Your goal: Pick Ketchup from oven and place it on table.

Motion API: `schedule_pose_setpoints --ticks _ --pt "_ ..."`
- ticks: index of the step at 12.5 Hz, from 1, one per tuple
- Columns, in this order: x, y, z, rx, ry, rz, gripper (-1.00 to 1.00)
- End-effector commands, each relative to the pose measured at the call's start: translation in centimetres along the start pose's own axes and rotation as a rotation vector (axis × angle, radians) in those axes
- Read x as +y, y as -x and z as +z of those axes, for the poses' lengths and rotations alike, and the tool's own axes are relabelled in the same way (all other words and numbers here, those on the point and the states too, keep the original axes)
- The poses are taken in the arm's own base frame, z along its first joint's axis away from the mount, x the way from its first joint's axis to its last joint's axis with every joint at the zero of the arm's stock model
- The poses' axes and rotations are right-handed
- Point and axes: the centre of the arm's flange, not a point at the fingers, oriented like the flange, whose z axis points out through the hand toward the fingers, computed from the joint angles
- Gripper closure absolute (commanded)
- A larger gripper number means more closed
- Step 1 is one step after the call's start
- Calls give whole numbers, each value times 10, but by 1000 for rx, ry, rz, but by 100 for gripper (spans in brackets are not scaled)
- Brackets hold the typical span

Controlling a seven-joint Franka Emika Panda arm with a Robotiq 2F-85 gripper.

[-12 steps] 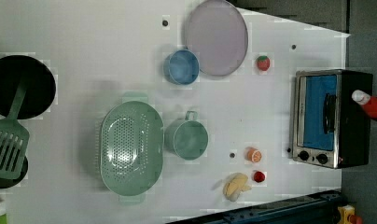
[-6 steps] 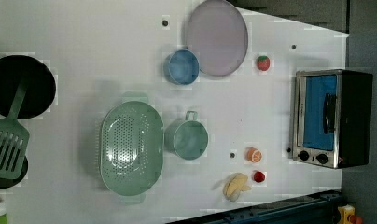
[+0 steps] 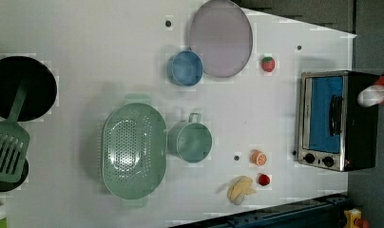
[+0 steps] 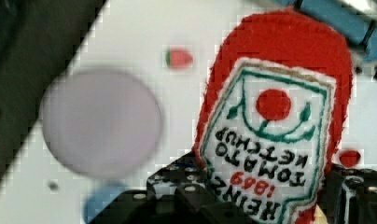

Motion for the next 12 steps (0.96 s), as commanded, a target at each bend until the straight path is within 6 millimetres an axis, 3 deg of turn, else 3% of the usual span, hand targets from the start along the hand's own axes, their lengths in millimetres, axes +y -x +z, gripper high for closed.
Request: schedule_pose_setpoints --ticks 1,4,9,12 --pt "-12 29 49 -60 80 -37 -27" --pt "-8 42 117 -94 135 -12 -27" --pt "8 46 246 -59 109 -2 -27" --pt "10 46 311 -44 115 1 -27"
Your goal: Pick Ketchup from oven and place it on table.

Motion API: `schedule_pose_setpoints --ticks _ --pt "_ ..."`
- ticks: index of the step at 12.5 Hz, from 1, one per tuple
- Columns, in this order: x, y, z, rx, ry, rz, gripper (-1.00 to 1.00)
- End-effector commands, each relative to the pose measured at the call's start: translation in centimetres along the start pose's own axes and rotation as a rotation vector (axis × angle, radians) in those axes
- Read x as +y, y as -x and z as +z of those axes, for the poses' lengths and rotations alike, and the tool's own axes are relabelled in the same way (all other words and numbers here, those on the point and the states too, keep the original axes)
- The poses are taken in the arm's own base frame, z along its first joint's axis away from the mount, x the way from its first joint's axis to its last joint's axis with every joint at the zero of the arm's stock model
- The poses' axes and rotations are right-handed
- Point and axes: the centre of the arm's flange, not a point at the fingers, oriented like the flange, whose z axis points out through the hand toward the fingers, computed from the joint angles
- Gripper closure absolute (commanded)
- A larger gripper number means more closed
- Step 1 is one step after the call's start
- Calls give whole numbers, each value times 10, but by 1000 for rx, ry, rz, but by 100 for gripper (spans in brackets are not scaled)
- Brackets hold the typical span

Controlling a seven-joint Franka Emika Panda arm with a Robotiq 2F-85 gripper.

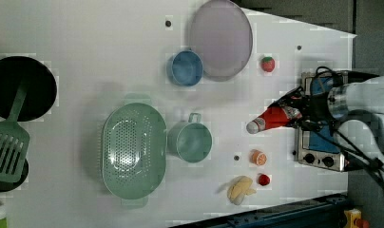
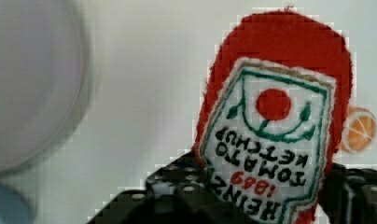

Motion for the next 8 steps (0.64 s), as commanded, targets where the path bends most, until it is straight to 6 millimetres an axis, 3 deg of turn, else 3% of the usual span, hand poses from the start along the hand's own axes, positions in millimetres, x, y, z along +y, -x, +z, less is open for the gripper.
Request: schedule_pose_setpoints --ticks 1,3,5,6,8 --pt "2 -20 35 23 4 50 -27" --pt "-3 -23 62 27 14 47 -33" --pt "-6 -24 83 36 12 45 -73" --pt "-8 -26 85 44 4 45 -96" --pt "-14 -29 60 67 -37 47 -100"
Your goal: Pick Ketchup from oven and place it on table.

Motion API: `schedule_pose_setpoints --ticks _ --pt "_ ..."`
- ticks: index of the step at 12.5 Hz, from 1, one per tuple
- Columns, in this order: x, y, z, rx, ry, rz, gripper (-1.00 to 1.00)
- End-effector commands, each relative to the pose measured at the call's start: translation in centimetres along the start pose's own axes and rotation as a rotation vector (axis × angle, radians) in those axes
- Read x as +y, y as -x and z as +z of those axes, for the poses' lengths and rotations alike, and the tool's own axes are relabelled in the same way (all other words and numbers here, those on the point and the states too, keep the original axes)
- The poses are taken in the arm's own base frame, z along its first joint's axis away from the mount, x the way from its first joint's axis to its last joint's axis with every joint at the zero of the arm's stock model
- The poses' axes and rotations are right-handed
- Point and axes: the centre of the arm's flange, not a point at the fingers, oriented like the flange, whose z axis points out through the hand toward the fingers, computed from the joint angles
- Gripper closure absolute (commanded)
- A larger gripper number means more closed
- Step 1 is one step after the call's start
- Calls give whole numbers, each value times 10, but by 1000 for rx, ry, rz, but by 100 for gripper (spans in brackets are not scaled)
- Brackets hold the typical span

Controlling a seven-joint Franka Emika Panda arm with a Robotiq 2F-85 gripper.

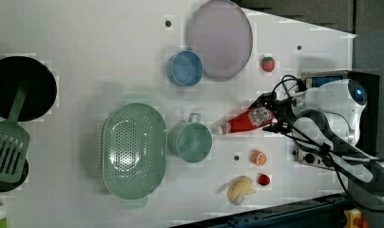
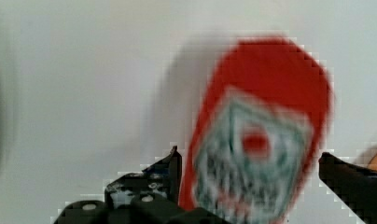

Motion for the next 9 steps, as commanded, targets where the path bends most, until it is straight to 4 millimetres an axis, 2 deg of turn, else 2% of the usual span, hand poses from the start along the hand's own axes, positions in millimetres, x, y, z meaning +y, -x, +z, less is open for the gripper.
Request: schedule_pose_setpoints --ticks 1,3,7,9 --pt "-13 -10 -82 70 -137 42 -100" --pt "-10 -8 -141 77 -175 46 -100" --pt "5 0 -286 102 -253 33 -100" --pt "13 9 -352 115 -278 19 -100"
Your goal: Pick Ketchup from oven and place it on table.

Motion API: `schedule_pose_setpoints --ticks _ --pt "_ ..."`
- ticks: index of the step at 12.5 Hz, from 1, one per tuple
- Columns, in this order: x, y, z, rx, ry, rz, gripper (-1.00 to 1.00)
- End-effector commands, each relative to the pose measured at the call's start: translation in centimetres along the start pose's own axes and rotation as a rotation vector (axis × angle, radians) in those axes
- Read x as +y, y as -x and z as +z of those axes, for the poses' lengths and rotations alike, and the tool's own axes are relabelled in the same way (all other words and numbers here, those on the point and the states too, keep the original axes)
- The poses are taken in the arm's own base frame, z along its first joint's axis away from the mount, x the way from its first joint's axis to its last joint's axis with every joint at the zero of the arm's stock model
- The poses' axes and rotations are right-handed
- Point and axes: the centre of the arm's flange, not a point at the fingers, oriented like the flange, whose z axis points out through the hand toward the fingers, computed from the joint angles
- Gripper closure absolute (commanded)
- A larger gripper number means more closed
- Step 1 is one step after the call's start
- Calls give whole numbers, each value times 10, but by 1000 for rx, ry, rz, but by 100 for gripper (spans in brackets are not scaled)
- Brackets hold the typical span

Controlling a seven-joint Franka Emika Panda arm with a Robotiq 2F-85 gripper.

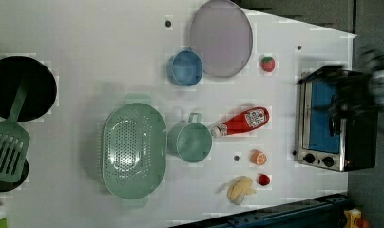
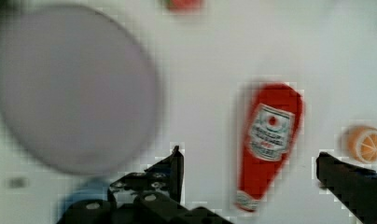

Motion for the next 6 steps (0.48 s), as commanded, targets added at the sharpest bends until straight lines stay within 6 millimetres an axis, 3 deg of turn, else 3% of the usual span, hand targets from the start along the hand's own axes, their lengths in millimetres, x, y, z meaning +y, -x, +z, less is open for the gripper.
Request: schedule_pose_setpoints --ticks 1,3,6 --pt "-10 7 -105 47 -47 -4 -100" --pt "-11 11 -140 39 -35 -10 -100" --pt "-4 15 -174 28 -15 -8 -100"
